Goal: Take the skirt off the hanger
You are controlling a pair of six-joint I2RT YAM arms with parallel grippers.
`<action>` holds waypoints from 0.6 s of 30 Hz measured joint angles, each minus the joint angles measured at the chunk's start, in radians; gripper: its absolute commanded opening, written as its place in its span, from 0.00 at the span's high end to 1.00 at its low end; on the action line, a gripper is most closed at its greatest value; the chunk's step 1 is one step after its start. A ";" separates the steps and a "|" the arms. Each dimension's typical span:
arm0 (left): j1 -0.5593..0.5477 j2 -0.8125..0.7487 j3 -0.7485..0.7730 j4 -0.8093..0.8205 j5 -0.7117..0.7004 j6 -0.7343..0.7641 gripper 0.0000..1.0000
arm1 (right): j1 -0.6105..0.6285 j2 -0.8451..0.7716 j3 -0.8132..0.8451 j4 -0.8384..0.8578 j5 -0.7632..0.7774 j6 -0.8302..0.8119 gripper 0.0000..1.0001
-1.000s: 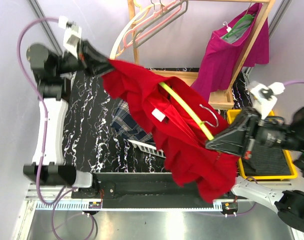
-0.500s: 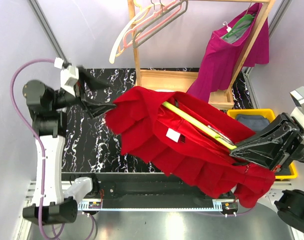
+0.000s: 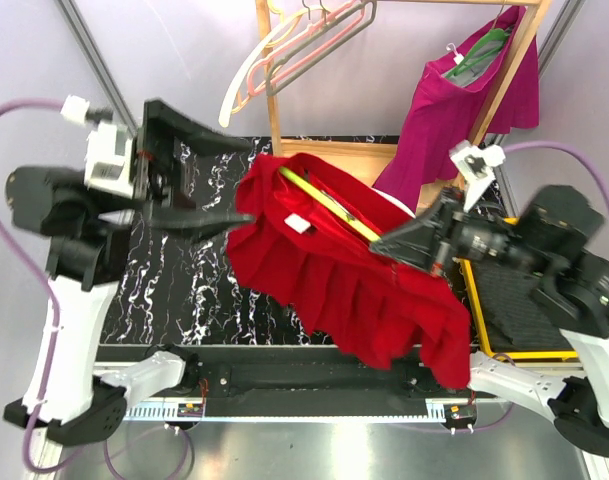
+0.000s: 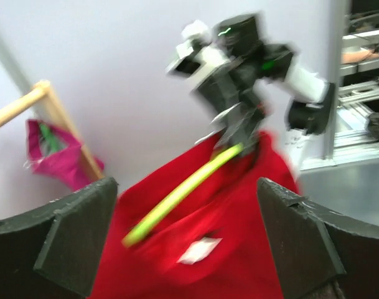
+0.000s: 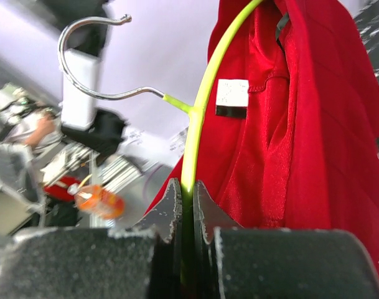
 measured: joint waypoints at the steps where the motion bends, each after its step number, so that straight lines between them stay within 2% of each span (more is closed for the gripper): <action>1: -0.033 -0.016 0.000 -0.024 -0.016 0.024 0.01 | 0.000 0.011 -0.010 0.016 0.013 -0.010 1.00; 6: -0.073 -0.058 0.000 -0.122 -0.115 0.203 0.01 | 0.000 0.061 -0.029 0.080 0.023 -0.028 1.00; 12: -0.107 -0.027 -0.039 -0.198 -0.179 0.382 0.01 | 0.000 0.043 -0.037 0.101 -0.011 -0.013 1.00; 18: -0.236 0.074 -0.040 -0.389 -0.218 0.610 0.01 | 0.000 0.040 -0.041 0.172 -0.078 0.043 1.00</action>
